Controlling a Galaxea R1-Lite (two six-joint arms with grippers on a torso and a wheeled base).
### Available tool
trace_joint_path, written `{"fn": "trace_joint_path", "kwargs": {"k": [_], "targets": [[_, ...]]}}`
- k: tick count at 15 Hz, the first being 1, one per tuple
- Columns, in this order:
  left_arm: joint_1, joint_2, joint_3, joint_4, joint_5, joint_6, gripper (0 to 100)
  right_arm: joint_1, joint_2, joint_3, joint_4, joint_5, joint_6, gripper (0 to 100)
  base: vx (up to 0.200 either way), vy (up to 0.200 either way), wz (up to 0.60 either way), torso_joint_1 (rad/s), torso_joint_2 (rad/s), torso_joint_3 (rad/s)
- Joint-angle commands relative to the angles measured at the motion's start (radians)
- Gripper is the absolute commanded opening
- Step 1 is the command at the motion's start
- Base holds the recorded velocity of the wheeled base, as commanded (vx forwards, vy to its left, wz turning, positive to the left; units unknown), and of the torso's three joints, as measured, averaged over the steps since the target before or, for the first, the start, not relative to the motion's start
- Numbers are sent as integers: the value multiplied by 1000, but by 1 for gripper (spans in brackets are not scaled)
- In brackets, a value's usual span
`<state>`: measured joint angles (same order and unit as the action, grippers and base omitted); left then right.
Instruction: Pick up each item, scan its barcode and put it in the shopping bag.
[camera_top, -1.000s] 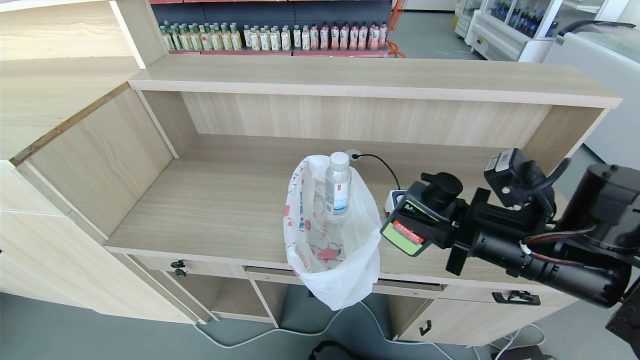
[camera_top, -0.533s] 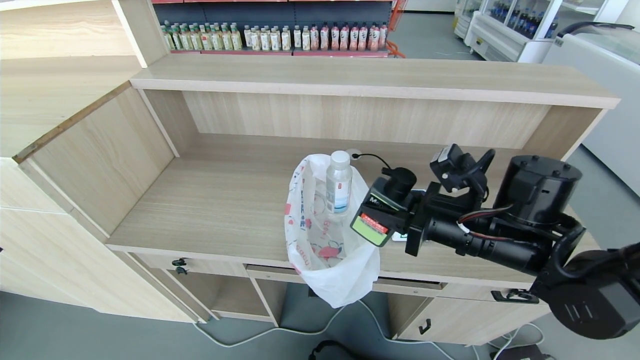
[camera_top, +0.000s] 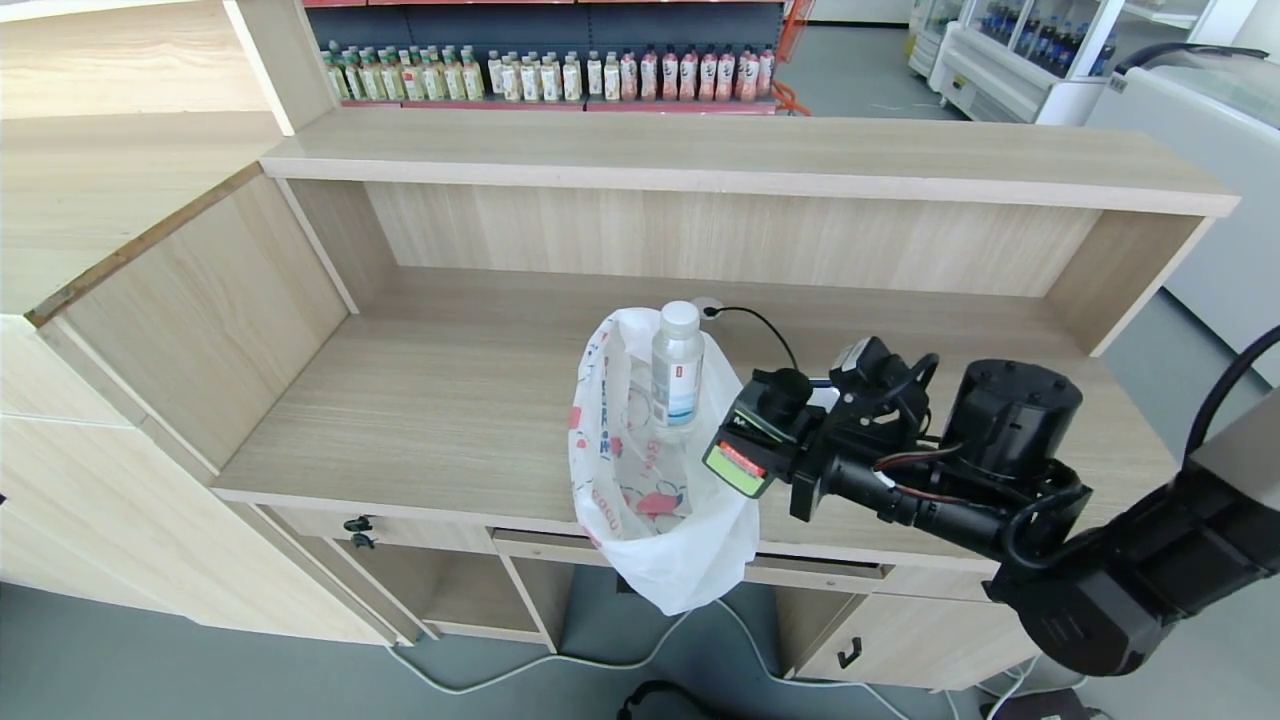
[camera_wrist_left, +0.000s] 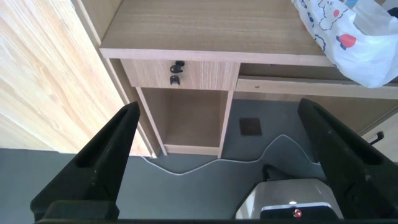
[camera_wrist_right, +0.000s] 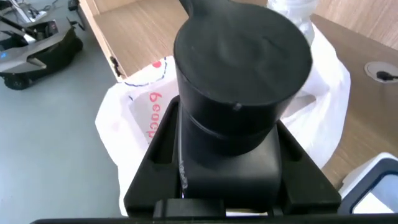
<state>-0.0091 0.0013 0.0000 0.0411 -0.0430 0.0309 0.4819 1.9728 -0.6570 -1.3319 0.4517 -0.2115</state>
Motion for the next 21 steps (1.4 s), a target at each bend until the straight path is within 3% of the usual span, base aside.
{"fn": "trace_joint_path", "kwargs": {"k": [1, 5, 15, 21], "targets": [[0, 0, 0, 0, 0, 0, 100, -28, 92, -16, -21, -1, -2, 0, 0, 0, 0, 0, 0, 0], [0, 0, 0, 0, 0, 0, 100, -42, 204, -205, -10, 2, 6, 0, 0, 0, 0, 0, 0, 0], [0, 0, 0, 0, 0, 0, 100, -25, 328, -329, -9, 42, 7, 0, 0, 0, 0, 0, 0, 0], [0, 0, 0, 0, 0, 0, 100, -26, 367, -331, -9, 55, 1, 0, 0, 0, 0, 0, 0, 0]]}}
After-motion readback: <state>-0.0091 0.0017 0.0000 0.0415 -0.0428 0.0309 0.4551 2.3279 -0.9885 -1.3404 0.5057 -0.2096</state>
